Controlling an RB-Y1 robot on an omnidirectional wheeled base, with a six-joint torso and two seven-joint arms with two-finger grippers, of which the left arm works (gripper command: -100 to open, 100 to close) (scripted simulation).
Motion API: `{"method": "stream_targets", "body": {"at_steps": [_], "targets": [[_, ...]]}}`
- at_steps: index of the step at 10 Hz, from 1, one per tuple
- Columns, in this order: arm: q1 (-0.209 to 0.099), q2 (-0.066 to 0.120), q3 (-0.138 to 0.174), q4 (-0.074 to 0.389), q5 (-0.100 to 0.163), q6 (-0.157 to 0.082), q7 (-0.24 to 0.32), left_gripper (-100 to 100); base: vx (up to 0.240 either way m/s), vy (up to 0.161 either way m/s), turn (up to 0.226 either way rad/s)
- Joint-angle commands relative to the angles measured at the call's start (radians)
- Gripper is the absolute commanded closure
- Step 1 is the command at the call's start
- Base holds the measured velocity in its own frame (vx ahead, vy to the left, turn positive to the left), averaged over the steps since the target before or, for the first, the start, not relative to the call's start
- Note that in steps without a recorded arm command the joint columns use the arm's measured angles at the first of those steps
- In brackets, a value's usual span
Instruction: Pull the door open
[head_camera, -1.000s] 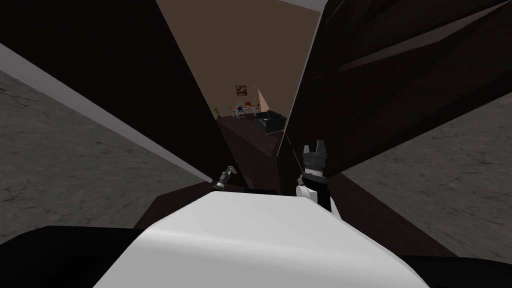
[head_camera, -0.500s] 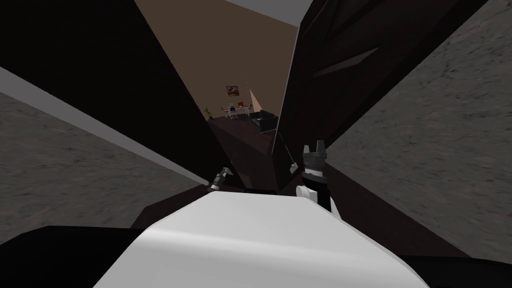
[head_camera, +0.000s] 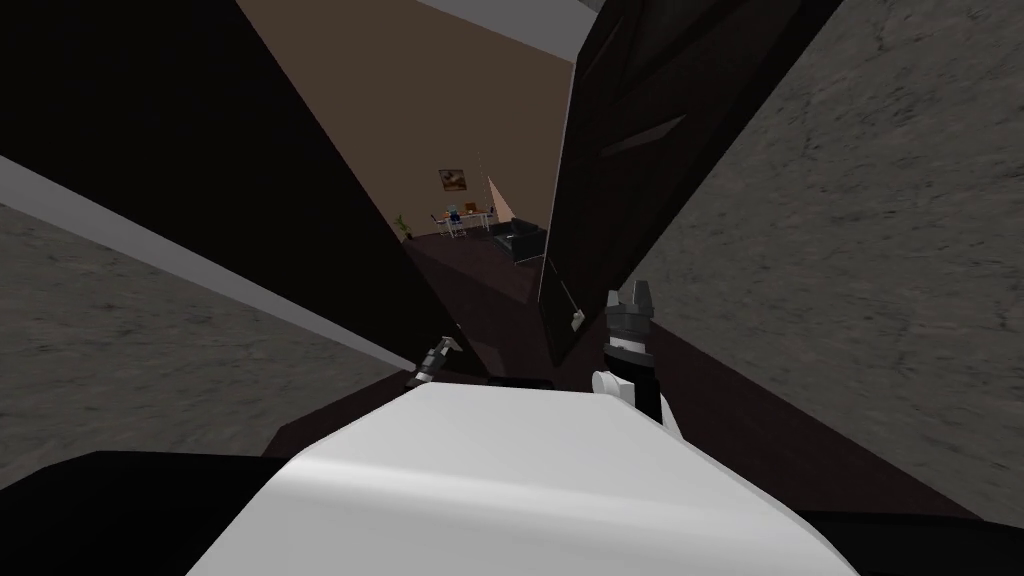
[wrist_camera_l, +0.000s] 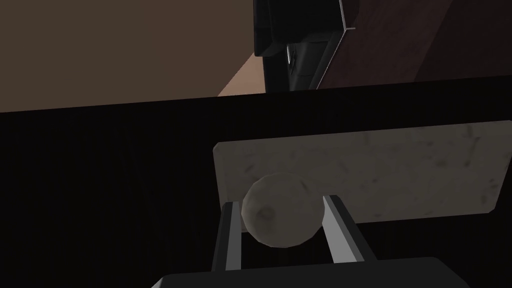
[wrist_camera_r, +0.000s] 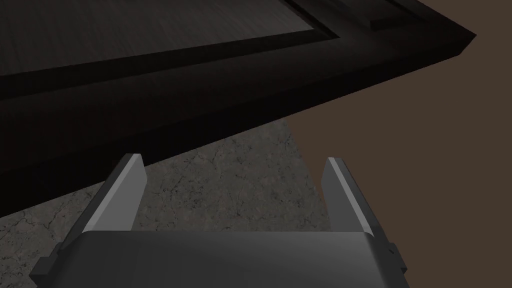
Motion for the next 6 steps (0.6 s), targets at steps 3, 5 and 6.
{"method": "stream_targets", "body": {"at_steps": [3, 5, 6], "targets": [[0.009, 0.009, -0.016, 0.02, -0.005, -0.042, 0.013, 100, -0.23, 0.063, -0.158], [0.012, 0.015, -0.023, 0.032, -0.006, -0.062, 0.019, 100, -0.201, 0.104, -0.143], [0.014, 0.018, -0.026, 0.039, -0.007, -0.074, 0.023, 100, -0.243, 0.1, -0.167]]}}
